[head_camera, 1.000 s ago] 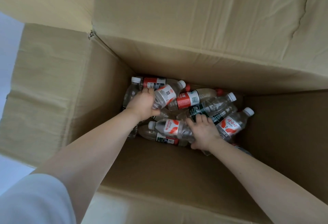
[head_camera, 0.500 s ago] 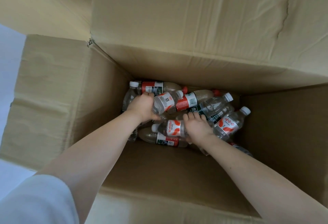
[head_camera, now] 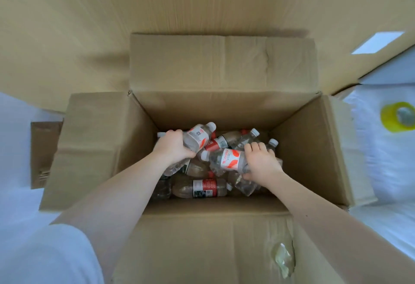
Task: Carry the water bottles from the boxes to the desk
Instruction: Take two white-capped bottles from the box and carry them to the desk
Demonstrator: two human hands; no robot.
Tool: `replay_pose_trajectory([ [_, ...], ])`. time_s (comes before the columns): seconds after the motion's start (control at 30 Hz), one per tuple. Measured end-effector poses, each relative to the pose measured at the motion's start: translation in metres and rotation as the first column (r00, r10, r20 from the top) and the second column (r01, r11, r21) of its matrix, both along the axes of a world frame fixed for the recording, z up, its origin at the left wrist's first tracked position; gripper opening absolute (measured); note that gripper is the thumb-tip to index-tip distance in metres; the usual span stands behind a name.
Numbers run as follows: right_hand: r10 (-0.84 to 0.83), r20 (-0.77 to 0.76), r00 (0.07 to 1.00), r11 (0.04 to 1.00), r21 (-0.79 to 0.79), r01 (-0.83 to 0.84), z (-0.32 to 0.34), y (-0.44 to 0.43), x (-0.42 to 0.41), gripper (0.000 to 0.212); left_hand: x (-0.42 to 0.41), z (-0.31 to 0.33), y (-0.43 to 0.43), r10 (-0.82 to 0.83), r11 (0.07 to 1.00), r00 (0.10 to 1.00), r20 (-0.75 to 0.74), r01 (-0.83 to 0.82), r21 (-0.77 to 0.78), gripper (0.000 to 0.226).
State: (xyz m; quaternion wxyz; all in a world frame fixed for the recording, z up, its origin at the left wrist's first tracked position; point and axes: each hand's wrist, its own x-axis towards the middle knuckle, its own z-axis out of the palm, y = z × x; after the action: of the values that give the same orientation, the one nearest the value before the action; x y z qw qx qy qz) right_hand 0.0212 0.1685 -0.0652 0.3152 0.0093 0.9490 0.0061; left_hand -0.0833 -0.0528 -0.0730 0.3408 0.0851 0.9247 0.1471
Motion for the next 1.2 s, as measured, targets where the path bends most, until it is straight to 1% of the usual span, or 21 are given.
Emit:
replay_pose_trajectory([
  [0.07, -0.025, -0.073, 0.997, 1.000, 0.007, 0.025, 0.023, 0.004, 0.004, 0.076, 0.002, 0.021, 0.000, 0.009, 1.000, 1.000, -0.021, -0.009, 0.010, 0.045],
  [0.13, -0.051, -0.139, 0.989, 0.999, 0.007, 0.052, 0.045, 0.007, 0.007, 0.078, 0.004, 0.043, 0.002, 0.032, 0.999, 0.999, -0.044, -0.031, 0.026, 0.045],
  [0.27, -0.084, -0.269, 0.959, 0.996, -0.007, 0.085, 0.085, 0.015, 0.018, 0.073, 0.013, 0.085, 0.005, 0.103, 0.991, 0.991, -0.087, -0.095, 0.091, 0.044],
  [0.33, -0.121, -0.323, 0.939, 0.992, -0.023, 0.120, 0.103, 0.020, 0.027, 0.072, 0.021, 0.102, 0.007, 0.167, 0.979, 0.981, -0.101, -0.152, 0.137, 0.044],
  [0.4, -0.190, -0.375, 0.908, 0.982, -0.066, 0.178, 0.123, 0.026, 0.040, 0.072, 0.032, 0.119, 0.011, 0.267, 0.945, 0.960, -0.082, -0.244, 0.216, 0.041],
  [0.47, -0.271, -0.429, 0.862, 0.962, -0.138, 0.234, 0.141, 0.034, 0.055, 0.069, 0.048, 0.136, 0.018, 0.375, 0.878, 0.926, -0.027, -0.346, 0.332, 0.035],
  [0.5, -0.321, -0.449, 0.834, 0.946, -0.190, 0.262, 0.149, 0.038, 0.064, 0.068, 0.056, 0.144, 0.023, 0.427, 0.821, 0.904, 0.024, -0.399, 0.409, 0.032],
  [0.57, -0.439, -0.476, 0.762, 0.893, -0.328, 0.309, 0.166, 0.045, 0.085, 0.065, 0.076, 0.160, 0.035, 0.496, 0.665, 0.853, 0.165, -0.495, 0.559, 0.029],
  [0.6, -0.497, -0.483, 0.720, 0.857, -0.401, 0.323, 0.173, 0.048, 0.095, 0.063, 0.087, 0.168, 0.043, 0.503, 0.588, 0.831, 0.235, -0.529, 0.612, 0.031],
  [0.67, -0.615, -0.474, 0.629, 0.765, -0.550, 0.334, 0.187, 0.055, 0.115, 0.063, 0.110, 0.186, 0.061, 0.488, 0.456, 0.804, 0.341, -0.568, 0.685, 0.030],
  [0.7, -0.672, -0.453, 0.585, 0.709, -0.620, 0.335, 0.194, 0.057, 0.125, 0.065, 0.122, 0.196, 0.071, 0.474, 0.410, 0.797, 0.374, -0.575, 0.708, 0.028],
  [0.77, -0.766, -0.392, 0.510, 0.594, -0.735, 0.327, 0.207, 0.062, 0.144, 0.069, 0.145, 0.212, 0.090, 0.423, 0.360, 0.812, 0.401, -0.558, 0.748, 0.029],
  [0.83, -0.829, -0.337, 0.446, 0.494, -0.815, 0.302, 0.219, 0.068, 0.163, 0.069, 0.166, 0.225, 0.104, 0.338, 0.323, 0.840, 0.423, -0.526, 0.787, 0.026],
  [0.9, -0.873, -0.298, 0.387, 0.413, -0.874, 0.258, 0.235, 0.074, 0.184, 0.056, 0.186, 0.236, 0.118, 0.263, 0.299, 0.865, 0.426, -0.493, 0.817, 0.017],
  [0.97, -0.910, -0.248, 0.333, 0.329, -0.920, 0.214, 0.249, 0.082, 0.205, 0.046, 0.204, 0.248, 0.135, 0.241, 0.301, 0.871, 0.429, -0.487, 0.820, 0.008],
  [1.03, -0.935, -0.217, 0.280, 0.272, -0.947, 0.173, 0.262, 0.088, 0.225, 0.047, 0.220, 0.258, 0.154, 0.244, 0.324, 0.866, 0.436, -0.496, 0.805, 0.008],
  [1.1, -0.953, -0.202, 0.227, 0.239, -0.959, 0.153, 0.273, 0.093, 0.244, 0.049, 0.235, 0.267, 0.169, 0.178, 0.329, 0.863, 0.473, -0.505, 0.798, 0.009],
  [1.13, -0.961, -0.195, 0.197, 0.227, -0.962, 0.151, 0.277, 0.096, 0.253, 0.049, 0.240, 0.269, 0.176, 0.096, 0.328, 0.868, 0.487, -0.489, 0.808, 0.011],
  [1.2, -0.972, -0.199, 0.128, 0.217, -0.965, 0.145, 0.285, 0.100, 0.270, 0.049, 0.246, 0.273, 0.190, -0.147, 0.303, 0.871, 0.468, -0.411, 0.860, 0.023],
])
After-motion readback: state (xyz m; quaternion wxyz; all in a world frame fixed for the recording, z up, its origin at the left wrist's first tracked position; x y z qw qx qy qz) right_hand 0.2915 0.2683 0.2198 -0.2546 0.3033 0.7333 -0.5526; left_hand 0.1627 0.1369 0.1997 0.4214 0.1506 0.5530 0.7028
